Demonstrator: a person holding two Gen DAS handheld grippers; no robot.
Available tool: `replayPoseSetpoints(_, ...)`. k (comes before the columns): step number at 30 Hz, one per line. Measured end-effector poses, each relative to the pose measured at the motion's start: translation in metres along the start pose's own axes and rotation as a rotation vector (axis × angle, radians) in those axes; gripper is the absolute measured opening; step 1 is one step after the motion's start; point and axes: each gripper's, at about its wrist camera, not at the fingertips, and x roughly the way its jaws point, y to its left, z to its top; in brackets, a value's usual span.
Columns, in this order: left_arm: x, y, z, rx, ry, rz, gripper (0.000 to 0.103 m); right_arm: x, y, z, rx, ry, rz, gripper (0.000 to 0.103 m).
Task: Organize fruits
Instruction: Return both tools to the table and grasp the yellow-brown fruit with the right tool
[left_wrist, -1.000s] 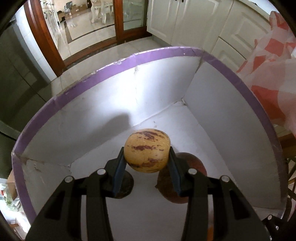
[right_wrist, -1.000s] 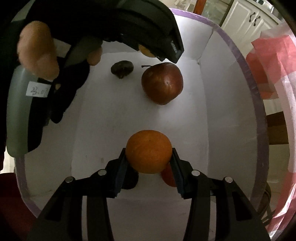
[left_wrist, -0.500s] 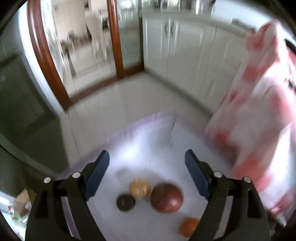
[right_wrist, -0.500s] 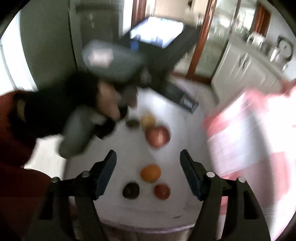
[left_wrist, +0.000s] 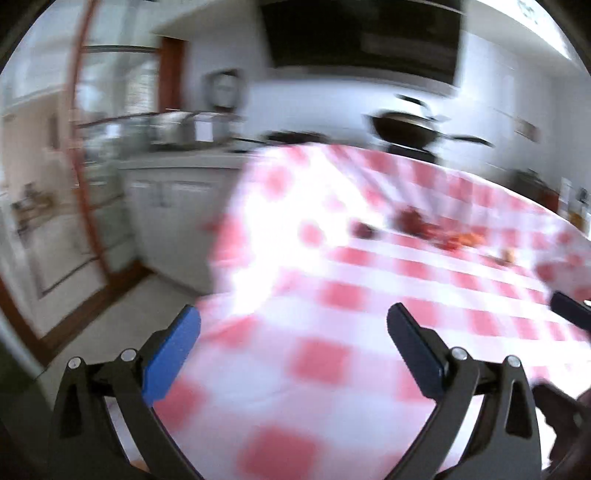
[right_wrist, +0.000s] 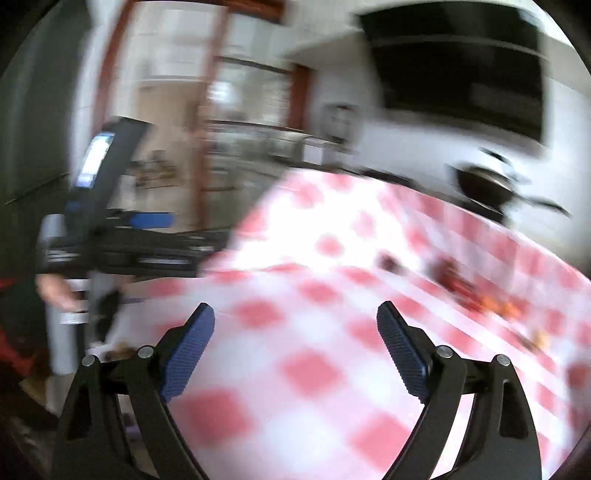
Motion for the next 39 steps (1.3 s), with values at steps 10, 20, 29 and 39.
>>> replayPoseSetpoints(10, 0.178, -0.153, 0.043, -0.171, 0.137, -0.132, 0.101, 0.019, -0.248, -0.077, 0.563, 0.100, -0.326, 0.087)
replayPoseSetpoints(20, 0.271, -0.198, 0.066, -0.392, 0.189, -0.180, 0.101, 0.082, -0.358, -0.076, 0.719, 0.136, -0.403, 0.087)
replayPoseSetpoints(29, 0.279, -0.195, 0.062, -0.374, 0.238, -0.235, 0.101, 0.171, -0.391, -0.053, 0.627, 0.278, -0.417, 0.086)
replayPoseSetpoints(39, 0.281, -0.209, 0.062, -0.295, 0.274, -0.236, 0.101, 0.192, -0.403, -0.065, 0.655, 0.388, -0.458, 0.046)
